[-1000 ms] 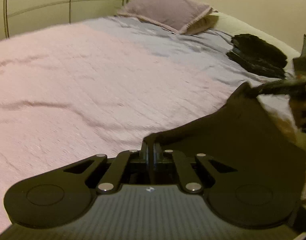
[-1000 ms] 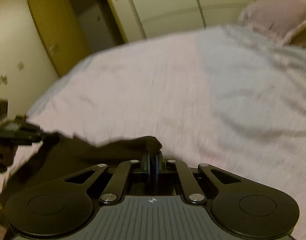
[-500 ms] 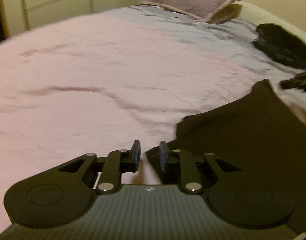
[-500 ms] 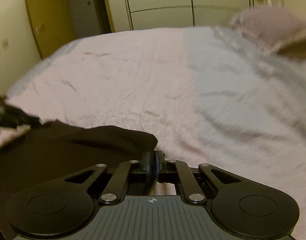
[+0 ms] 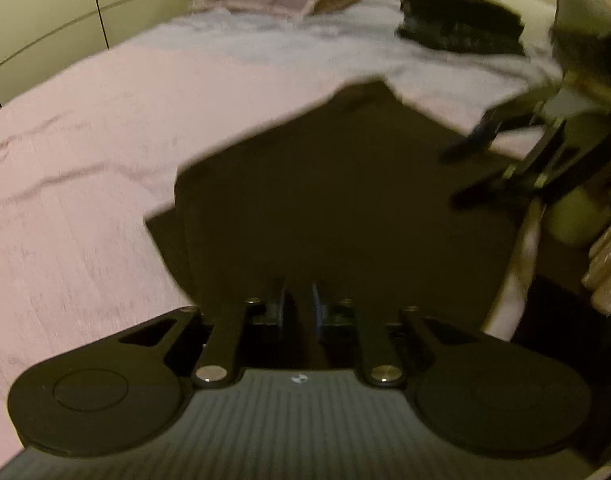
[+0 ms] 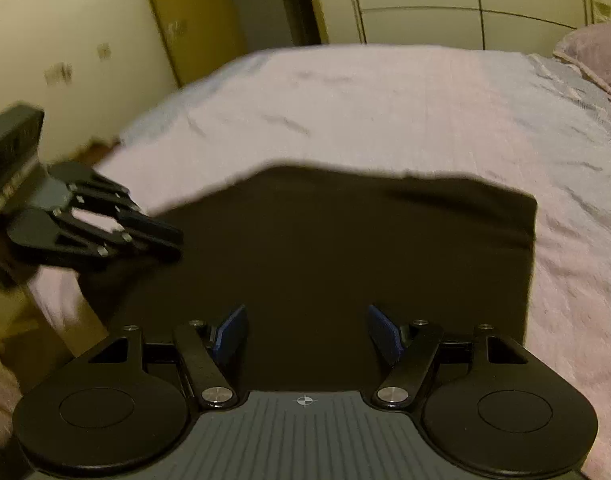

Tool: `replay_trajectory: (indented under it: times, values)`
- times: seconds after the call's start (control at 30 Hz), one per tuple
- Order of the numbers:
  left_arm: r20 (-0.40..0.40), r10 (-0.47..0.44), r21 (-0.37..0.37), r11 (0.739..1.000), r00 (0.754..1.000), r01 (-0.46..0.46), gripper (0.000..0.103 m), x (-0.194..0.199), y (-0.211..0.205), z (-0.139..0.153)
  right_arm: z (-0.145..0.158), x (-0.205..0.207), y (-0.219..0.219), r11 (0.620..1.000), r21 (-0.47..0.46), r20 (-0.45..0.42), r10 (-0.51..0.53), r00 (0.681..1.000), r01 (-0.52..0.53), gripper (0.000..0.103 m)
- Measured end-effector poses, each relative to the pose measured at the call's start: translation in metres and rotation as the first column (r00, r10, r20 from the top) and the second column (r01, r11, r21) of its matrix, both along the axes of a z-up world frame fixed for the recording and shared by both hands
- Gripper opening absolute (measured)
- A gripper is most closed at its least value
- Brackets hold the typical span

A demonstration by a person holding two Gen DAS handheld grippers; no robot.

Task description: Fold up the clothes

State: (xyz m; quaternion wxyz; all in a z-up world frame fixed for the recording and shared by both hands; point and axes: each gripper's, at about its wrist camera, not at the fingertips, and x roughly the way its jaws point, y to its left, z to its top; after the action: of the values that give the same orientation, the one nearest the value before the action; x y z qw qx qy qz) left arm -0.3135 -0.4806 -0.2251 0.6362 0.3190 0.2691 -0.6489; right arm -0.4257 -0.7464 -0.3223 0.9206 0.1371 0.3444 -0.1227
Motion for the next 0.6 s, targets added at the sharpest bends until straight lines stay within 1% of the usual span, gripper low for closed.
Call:
replay_trajectory:
  times: [0.03, 0.07, 0.13, 0.17, 0.27, 0.4, 0.5, 0.6]
  values:
    - [-0.016, 0.009, -0.002, 1.0, 1.0, -0.009, 0.012, 0.002, 0.0, -0.001, -0.002, -0.005, 0.001, 1.0, -0.021, -0.02, -0.015, 1.0, 0.015, 0.07]
    - [-0.032, 0.018, -0.003, 1.0, 0.999, -0.018, 0.012, 0.004, 0.0, -0.003, -0.004, -0.011, -0.001, 0.999, -0.01, -0.026, -0.032, 0.999, 0.032, 0.07]
    - [-0.058, 0.033, -0.006, 0.999, 0.998, -0.033, 0.011, 0.008, 0.001, -0.005, -0.007, -0.027, -0.008, 0.997, 0.043, -0.024, -0.065, 0.998, 0.066, 0.07]
    - [-0.048, 0.032, -0.007, 0.999, 0.998, -0.033, 0.011, 0.006, 0.0, -0.005, -0.005, -0.032, -0.008, 0.996, 0.043, -0.025, -0.079, 0.997, 0.08, 0.07]
    - [-0.019, 0.031, -0.009, 0.999, 0.999, -0.032, 0.011, 0.001, -0.001, -0.006, 0.005, -0.043, -0.004, 0.993, -0.007, -0.034, -0.121, 0.992, 0.121, 0.071]
    - [-0.007, 0.043, -0.008, 0.999, 0.999, -0.043, 0.011, 0.0, -0.001, -0.005, 0.019, -0.058, 0.003, 0.982, -0.074, -0.043, -0.177, 0.983, 0.173, 0.07]
    - [0.007, 0.05, -0.005, 0.999, 0.999, -0.05, 0.011, -0.002, 0.0, -0.004, 0.03, -0.062, 0.02, 0.987, -0.092, 0.005, -0.129, 0.992, 0.129, 0.07]
    - [0.021, 0.058, 0.0, 0.998, 0.998, -0.058, 0.011, -0.005, -0.001, -0.004, 0.026, -0.054, 0.033, 0.994, -0.072, 0.015, -0.076, 0.997, 0.077, 0.07]
